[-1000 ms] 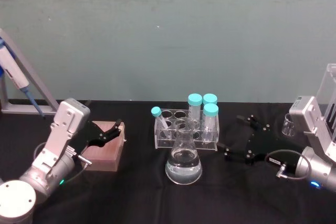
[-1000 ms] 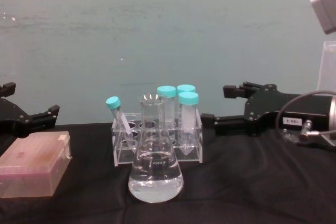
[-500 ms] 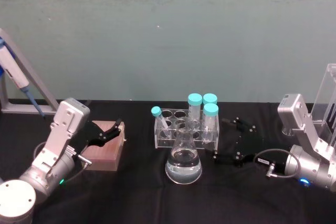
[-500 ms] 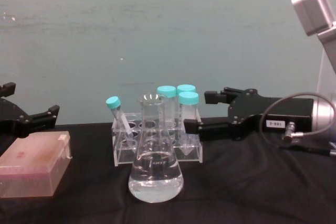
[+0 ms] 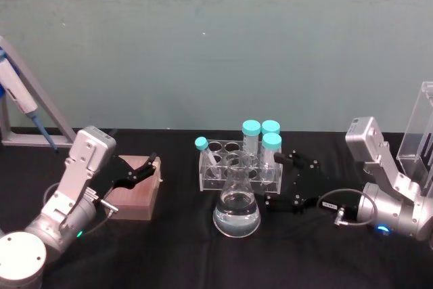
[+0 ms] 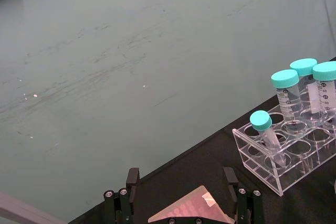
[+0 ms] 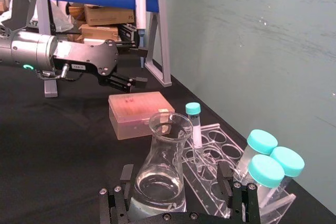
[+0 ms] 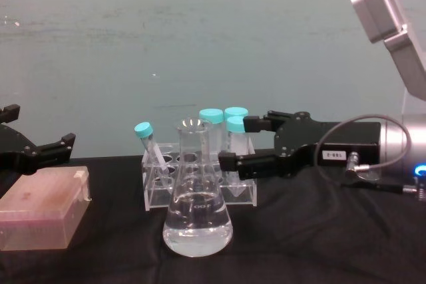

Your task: Place the experimental apparatus aside using one hand.

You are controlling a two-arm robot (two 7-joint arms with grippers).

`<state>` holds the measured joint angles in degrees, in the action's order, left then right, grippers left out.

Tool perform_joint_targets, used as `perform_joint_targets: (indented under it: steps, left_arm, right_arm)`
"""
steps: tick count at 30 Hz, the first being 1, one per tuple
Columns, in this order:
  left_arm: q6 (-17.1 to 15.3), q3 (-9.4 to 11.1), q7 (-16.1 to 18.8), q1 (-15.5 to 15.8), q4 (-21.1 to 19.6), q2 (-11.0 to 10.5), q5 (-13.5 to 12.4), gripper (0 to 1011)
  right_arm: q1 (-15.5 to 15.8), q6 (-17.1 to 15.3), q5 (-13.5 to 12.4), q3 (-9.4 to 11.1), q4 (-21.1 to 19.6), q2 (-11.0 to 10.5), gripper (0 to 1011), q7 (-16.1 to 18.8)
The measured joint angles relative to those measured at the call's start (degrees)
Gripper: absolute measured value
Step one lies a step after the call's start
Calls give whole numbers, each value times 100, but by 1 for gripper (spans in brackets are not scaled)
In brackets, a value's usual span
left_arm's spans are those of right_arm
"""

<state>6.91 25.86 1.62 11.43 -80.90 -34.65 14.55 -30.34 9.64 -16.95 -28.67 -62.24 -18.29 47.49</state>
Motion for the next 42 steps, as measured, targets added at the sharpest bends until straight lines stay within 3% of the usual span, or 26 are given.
perform_joint_targets:
  steps: [22, 42]
  left_arm:
    - [0, 0, 0, 0, 0, 0, 0, 1000]
    - [0, 0, 0, 0, 0, 0, 0, 1000]
  right_arm:
    - [-397, 98, -305, -331, 492, 138, 1000, 193]
    - [-841, 25, -837, -543, 1277, 372, 1000, 617]
